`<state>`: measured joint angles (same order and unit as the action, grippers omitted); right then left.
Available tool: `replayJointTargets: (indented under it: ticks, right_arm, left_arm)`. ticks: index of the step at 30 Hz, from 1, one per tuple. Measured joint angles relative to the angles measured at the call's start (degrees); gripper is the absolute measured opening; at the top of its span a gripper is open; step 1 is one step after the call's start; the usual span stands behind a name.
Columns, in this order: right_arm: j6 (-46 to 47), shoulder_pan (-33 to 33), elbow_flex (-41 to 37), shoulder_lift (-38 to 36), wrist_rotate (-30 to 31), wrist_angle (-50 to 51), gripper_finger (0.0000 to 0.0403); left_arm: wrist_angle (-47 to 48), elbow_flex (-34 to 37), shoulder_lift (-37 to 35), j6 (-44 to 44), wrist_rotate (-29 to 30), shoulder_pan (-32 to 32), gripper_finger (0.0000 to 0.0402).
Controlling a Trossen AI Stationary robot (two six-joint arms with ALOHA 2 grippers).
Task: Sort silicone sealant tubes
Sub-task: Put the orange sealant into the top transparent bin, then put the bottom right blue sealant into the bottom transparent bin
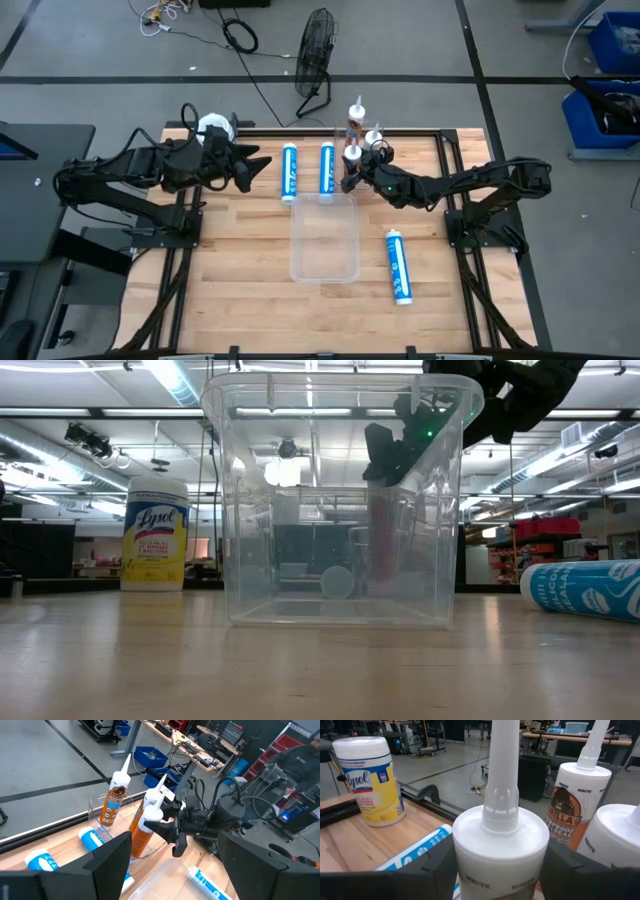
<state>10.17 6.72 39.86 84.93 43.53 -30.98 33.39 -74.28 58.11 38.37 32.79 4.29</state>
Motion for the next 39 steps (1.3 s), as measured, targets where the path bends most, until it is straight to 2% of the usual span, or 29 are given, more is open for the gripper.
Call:
replayJointTargets:
  ticks: [8,17,26,39]
  right_arm:
    - [-0.15,-0.17,0.0,0.0,0.28,0.28,0.0218]
    - [1.36,-0.17,-0.02,-1.29,-0.94,1.62,0.0253]
    - [1.06,-0.18,-0.02,-3.31,-1.06,1.87,0.0253]
    - [-3.63,-0.94,-0.02,-12.06,-0.92,1.53,0.0258]
  left_arm:
    - [-0.02,0.0,0.0,-0.02,-0.02,0.0,0.03]
    - [-0.04,0.0,0.0,0.0,-0.21,0.0,0.03]
    - [-0.04,0.0,0.0,-0.07,-1.97,0.02,0.03]
    - [1.18,0.0,0.0,-0.58,-2.03,0.02,0.03]
